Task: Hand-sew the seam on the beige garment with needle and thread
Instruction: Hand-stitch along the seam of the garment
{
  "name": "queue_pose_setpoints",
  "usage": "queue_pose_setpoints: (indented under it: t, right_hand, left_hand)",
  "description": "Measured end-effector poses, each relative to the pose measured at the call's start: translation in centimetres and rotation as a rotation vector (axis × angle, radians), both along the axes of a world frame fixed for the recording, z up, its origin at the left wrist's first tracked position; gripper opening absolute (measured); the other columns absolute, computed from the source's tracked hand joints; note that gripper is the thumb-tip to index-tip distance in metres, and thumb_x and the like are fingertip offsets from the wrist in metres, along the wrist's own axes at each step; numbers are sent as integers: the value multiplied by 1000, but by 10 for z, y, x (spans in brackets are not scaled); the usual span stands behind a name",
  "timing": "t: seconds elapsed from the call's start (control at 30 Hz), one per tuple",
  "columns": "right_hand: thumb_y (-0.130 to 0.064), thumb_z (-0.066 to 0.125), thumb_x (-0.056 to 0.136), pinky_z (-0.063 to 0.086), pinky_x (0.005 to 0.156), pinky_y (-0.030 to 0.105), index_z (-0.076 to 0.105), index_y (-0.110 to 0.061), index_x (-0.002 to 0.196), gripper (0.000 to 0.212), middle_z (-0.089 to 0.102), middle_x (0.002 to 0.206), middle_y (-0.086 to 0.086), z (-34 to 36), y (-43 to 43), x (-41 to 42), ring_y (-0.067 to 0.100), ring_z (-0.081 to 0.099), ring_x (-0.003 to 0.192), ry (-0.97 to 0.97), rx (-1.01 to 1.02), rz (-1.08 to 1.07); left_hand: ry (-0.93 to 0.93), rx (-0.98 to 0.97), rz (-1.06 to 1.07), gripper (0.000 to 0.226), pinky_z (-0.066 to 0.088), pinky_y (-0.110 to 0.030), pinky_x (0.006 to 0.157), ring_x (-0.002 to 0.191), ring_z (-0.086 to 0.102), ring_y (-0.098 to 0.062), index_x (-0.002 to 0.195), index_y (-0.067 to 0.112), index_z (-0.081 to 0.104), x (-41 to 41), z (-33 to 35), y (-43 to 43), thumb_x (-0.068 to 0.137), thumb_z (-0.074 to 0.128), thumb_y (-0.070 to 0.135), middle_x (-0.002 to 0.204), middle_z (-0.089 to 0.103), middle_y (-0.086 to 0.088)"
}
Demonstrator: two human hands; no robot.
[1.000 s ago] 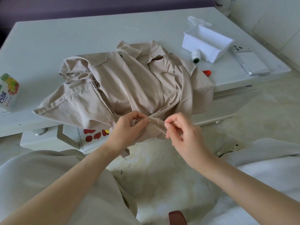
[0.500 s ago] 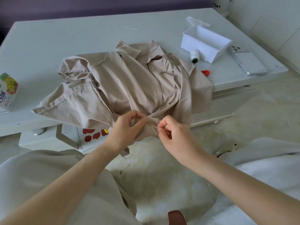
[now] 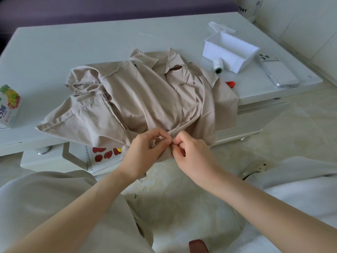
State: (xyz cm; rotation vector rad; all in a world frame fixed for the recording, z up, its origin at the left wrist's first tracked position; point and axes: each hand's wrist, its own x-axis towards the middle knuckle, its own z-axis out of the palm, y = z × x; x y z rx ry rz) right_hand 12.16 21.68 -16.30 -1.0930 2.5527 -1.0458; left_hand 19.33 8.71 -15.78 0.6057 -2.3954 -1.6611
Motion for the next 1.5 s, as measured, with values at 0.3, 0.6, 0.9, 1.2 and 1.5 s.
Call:
queue_pose_setpoints:
  t: [0.3,0.6,0.9,1.2,1.5]
  right_hand:
    - [-21,45,99,43,43,21,46,-21,89,10,61,62,0,4,-7,5,6,51,41,-323,-54,-56]
    - [-17,46,98,39,69,5,46,-13,130,32,68,91,-2,5,-1,12,-7,53,68,-108,4,177]
    - [-19,60,92,51,64,38,48,-16,82,15,64,66,-4,8,-4,3,11,58,53,-193,-95,83]
    - [-37,43,95,31,50,29,51,-17,83,25,47,57,-9,-2,5,8,14,43,51,173,23,198]
    - [-41,28,95,39,49,32,52,-22,91,31,48,54,-9,-15,38,9,12,43,48,100,-8,115]
  left_hand:
    - [14,-125,64,10,47,-21,53,62,57,-13,85,21,69,-1,-5,-1,92,61,20,71,66,4]
    - [58,-80,193,12,53,-51,78,78,64,-30,80,27,68,-6,-5,-7,89,63,21,77,70,5]
    - [86,89,112,11,57,-45,75,71,67,-30,83,14,67,-3,-1,-2,91,61,13,73,70,-9]
    - [113,49,218,10,53,-30,74,77,65,-15,80,22,69,-6,-5,-5,89,65,17,75,70,7]
    - [144,40,302,9,51,-20,75,76,64,-4,79,18,69,-9,-7,-7,87,67,14,77,70,12]
